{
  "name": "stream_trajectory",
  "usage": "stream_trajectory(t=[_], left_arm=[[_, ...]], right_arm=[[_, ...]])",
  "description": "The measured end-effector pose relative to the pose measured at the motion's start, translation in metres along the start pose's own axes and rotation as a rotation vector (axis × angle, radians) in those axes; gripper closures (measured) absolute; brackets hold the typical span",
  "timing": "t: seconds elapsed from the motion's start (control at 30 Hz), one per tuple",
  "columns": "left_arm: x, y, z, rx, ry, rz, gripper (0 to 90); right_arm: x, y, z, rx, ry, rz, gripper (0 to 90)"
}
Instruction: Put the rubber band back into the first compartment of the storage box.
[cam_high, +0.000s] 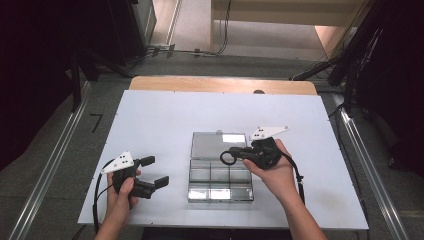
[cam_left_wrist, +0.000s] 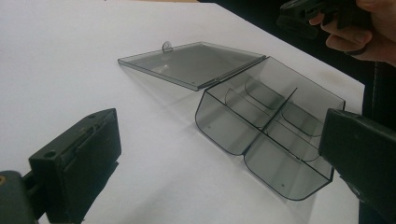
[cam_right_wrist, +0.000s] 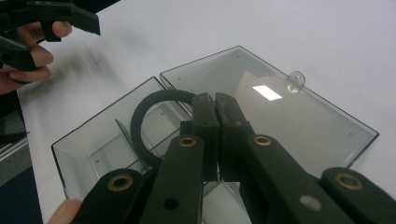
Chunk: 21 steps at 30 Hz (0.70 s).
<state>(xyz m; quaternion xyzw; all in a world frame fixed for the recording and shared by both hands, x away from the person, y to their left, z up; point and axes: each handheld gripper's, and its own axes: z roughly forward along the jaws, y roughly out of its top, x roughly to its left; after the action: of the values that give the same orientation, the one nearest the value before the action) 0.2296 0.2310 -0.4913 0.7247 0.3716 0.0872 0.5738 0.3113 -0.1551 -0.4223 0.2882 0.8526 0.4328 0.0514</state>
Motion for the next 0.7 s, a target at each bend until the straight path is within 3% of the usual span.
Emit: stream_trajectory(t=[0.7], left_arm=[[0.000,0.000,-0.001,0.002,0.002,0.002,0.0]], right_arm=[[0.018,0.003,0.028,0.029,0.047,-0.023,86.4]])
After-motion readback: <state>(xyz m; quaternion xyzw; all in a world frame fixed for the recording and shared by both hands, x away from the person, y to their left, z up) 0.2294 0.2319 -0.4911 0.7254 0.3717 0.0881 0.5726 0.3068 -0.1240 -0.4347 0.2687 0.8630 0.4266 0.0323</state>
